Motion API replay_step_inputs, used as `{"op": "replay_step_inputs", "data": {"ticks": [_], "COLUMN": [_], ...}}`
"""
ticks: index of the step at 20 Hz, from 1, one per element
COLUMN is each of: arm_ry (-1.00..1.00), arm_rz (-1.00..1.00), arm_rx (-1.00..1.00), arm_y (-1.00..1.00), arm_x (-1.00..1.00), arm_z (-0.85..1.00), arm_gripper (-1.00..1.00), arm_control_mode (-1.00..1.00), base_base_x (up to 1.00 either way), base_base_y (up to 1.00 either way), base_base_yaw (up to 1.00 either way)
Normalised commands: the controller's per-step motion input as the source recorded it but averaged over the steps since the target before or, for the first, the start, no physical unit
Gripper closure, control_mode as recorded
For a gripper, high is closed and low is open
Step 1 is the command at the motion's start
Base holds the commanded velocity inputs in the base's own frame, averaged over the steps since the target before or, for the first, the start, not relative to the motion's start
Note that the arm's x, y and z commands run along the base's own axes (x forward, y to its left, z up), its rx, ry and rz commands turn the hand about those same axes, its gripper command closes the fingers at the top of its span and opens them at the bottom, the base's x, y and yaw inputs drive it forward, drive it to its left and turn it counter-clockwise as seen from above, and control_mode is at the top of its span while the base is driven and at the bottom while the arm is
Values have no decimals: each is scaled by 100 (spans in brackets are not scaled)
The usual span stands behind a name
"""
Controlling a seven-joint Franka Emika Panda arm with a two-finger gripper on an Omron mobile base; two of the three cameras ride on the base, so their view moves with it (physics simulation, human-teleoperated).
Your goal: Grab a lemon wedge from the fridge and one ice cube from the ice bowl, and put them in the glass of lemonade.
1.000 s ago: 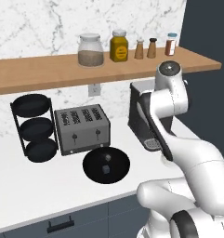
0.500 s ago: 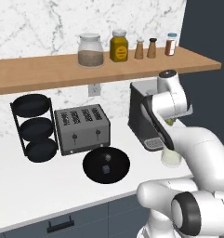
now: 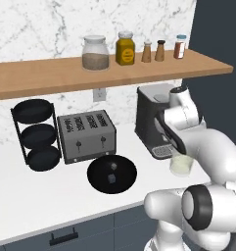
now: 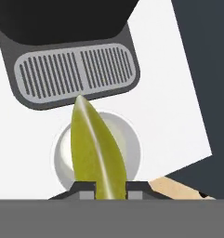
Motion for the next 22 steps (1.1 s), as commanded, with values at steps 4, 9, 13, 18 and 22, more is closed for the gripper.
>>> {"op": "replay_step_inputs", "data": {"ticks": [4,9,13,18,22], "arm_ry": [6,0,4,0,0], "arm_rz": [2,6,7,4,0], "arm_rx": [0,0,0,0,-1], "arm_y": [-37,-22,-7,9,37], "arm_x": [32,49,21,-75,-81], "arm_z": [-63,-61,-45,-7,0], "arm_gripper": [100,100,100,100,100], "arm_control_mode": [-100,-100,-100,-100,-100], "base_base_x": [0,0,0,0,0], "base_base_y": [0,0,0,0,0], "base_base_yaw": [0,0,0,0,0]}}
